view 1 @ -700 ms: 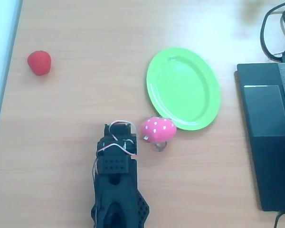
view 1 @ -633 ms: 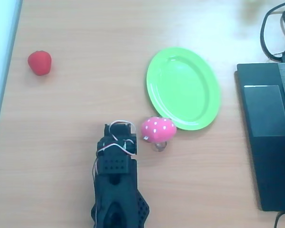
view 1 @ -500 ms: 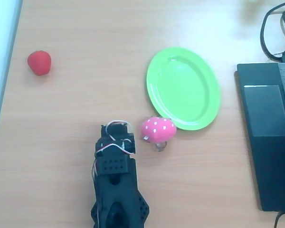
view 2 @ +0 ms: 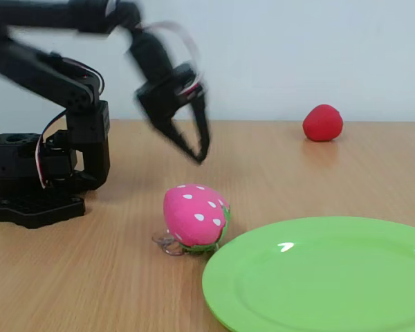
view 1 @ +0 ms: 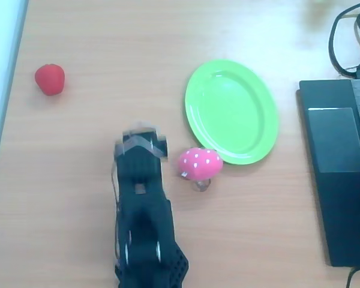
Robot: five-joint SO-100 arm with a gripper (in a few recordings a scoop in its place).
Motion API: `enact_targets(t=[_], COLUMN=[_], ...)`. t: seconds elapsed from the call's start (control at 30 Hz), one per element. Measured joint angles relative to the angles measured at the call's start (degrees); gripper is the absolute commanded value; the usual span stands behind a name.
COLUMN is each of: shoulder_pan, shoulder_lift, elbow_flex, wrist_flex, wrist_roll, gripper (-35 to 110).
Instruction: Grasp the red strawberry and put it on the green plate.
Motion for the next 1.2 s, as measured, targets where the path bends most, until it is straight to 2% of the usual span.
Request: enact_targets(t=[0.27,0.4,0.5,0.7,0.8,1.2], shoulder_pan=[-8.17,-11.87,-14.33,-18.63,-20.3,-23.12], shoulder_lift=[-43.86,-61.79,-71.81,-81.65,-83.06,-94.92], elbow_flex=[-57.92,-81.3,-92.72,-97.03,-95.71,-96.94], wrist_flex=[5.89,8.09,8.17,6.5,5.71,4.39], wrist_roll=[-1.85,-1.85,-1.85,-3.78,-6.06,-8.61], gripper=[0,12,26,47,52,55])
